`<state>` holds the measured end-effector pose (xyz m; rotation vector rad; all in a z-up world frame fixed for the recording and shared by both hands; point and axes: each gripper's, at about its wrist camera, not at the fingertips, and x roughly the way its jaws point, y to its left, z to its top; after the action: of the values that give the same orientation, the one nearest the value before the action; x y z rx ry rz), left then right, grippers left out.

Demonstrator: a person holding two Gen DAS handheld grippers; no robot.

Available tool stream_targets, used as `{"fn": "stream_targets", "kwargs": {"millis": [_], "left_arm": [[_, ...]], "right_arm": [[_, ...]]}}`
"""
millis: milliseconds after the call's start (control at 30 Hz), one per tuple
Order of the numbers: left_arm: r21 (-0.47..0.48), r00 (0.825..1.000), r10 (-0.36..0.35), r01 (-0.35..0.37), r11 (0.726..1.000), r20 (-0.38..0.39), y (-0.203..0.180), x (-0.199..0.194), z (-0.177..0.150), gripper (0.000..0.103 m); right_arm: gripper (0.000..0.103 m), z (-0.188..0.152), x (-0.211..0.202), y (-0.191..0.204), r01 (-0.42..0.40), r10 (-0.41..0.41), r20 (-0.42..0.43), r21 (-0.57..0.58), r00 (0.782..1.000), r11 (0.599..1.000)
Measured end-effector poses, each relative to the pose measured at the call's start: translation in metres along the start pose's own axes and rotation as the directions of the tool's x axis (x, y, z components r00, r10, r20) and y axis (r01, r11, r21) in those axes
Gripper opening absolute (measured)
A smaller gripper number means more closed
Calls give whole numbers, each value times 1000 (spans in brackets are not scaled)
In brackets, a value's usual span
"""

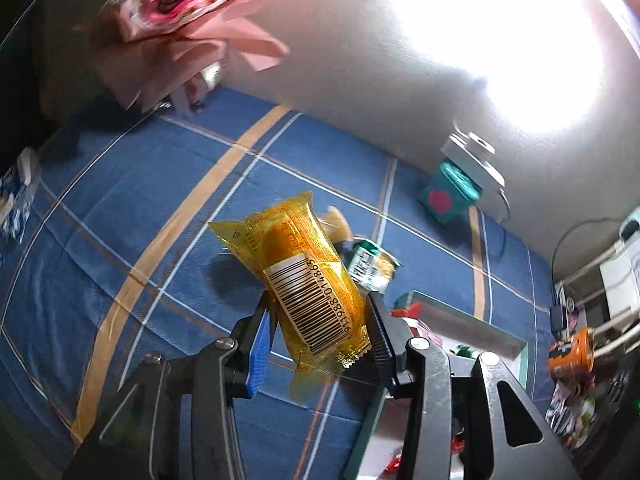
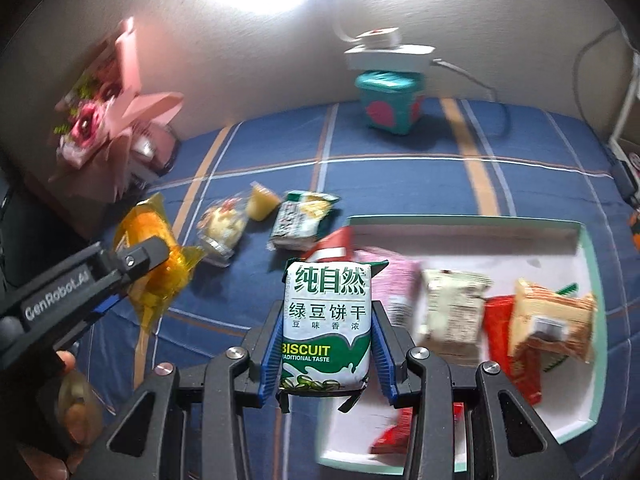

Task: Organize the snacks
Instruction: 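Lower the biscuit box into the tray with the right tool while the left drops the yellow bun in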

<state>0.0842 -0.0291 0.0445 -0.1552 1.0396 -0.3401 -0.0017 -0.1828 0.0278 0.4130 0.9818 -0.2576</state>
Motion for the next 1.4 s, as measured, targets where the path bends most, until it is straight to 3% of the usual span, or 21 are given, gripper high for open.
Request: {"fn": "stream_targets", "kwargs": {"millis": [300, 700, 833, 1033, 1400], "left_arm": [[202, 998, -50, 54, 978, -22, -72, 0, -23, 46], [436, 991, -95, 127, 891, -94, -151, 9, -72, 46], [485, 991, -70, 116, 867, -112, -164, 20, -85, 46], [515, 993, -39, 90, 852, -110, -168, 33, -91, 46], [516, 992, 2, 65, 854, -128, -165, 55, -93, 46]], "right_arm": [[42, 2, -21, -67, 82, -87, 31, 127, 996, 989], [42, 8, -48, -148, 127, -155, 80, 278, 985, 952], [42, 9, -47, -155, 122, -149, 75, 283, 986, 951], [43, 12, -34, -151, 102, -122, 65, 254, 990, 962], [43, 11, 6, -143, 29, -33, 12, 223, 999, 974]]}}
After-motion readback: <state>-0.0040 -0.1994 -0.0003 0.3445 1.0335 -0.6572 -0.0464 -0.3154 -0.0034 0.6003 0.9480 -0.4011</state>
